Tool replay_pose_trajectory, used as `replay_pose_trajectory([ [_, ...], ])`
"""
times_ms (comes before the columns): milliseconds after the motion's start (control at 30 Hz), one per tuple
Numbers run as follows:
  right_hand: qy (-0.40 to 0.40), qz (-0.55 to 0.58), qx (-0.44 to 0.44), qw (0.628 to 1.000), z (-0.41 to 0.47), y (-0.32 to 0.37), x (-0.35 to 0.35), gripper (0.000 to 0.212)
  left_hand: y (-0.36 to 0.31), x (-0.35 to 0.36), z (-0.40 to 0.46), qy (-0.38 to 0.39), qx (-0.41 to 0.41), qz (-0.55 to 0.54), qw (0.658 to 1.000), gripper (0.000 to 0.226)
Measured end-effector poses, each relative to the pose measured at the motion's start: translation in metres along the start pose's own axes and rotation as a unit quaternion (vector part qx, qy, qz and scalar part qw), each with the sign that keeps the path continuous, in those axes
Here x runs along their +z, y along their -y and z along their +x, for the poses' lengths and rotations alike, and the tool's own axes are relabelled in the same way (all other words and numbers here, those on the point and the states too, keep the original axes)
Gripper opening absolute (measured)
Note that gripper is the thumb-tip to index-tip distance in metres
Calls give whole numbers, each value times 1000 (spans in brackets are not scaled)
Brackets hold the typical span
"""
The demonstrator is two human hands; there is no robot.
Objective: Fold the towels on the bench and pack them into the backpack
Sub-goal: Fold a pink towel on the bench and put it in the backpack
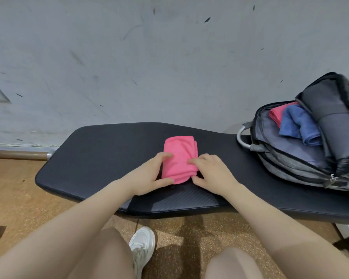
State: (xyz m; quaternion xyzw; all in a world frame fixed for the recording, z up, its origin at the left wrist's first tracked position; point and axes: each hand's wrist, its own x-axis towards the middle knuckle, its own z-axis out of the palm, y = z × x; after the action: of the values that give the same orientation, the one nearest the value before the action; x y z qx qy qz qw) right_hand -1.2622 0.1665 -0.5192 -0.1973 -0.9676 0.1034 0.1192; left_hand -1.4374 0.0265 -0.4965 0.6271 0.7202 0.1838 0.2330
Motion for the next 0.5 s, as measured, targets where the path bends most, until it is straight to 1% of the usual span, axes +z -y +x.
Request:
replay_pose_trajectory([
  [33, -26, 28, 23, 999, 2, 2, -3, 30, -3, -1, -4, 1, 3, 15, 1000, 88],
  [67, -46, 68, 57, 995, 2, 4, -6, 31, -9, -3, -7, 4, 12, 35, 999, 89],
  [133, -63, 179, 117, 975, -4, 0, -16, 38, -26, -6, -13, -12, 45, 50, 998, 79],
  [167, -72, 242, 140, 957, -10, -4, -23, 34, -37, -5, -13, -29, 82, 40, 995, 72],
  [233, -103, 357, 186, 910, -28, -9, -45, 20, -63, 0, -12, -73, 181, 27, 980, 59],
  [267, -121, 406, 205, 882, -37, -11, -56, 18, -77, 4, -9, -82, 224, 31, 971, 57],
  [300, -139, 436, 222, 861, -47, -14, -67, 22, -88, 10, -4, -82, 258, 34, 962, 58],
  [333, -152, 449, 242, 846, -55, -18, -76, 29, -101, 17, 1, -76, 280, 35, 956, 62],
  [367, -161, 458, 260, 834, -62, -21, -86, 35, -114, 23, 6, -65, 285, 36, 956, 64],
  [433, -191, 458, 297, 816, -74, -28, -102, 51, -137, 34, 13, -35, 263, 32, 964, 62],
  [467, -211, 437, 317, 815, -78, -32, -108, 56, -146, 40, 15, -21, 248, 8, 968, 63],
  [500, -232, 411, 336, 815, -82, -36, -113, 56, -154, 45, 19, -16, 234, -39, 971, 62],
])
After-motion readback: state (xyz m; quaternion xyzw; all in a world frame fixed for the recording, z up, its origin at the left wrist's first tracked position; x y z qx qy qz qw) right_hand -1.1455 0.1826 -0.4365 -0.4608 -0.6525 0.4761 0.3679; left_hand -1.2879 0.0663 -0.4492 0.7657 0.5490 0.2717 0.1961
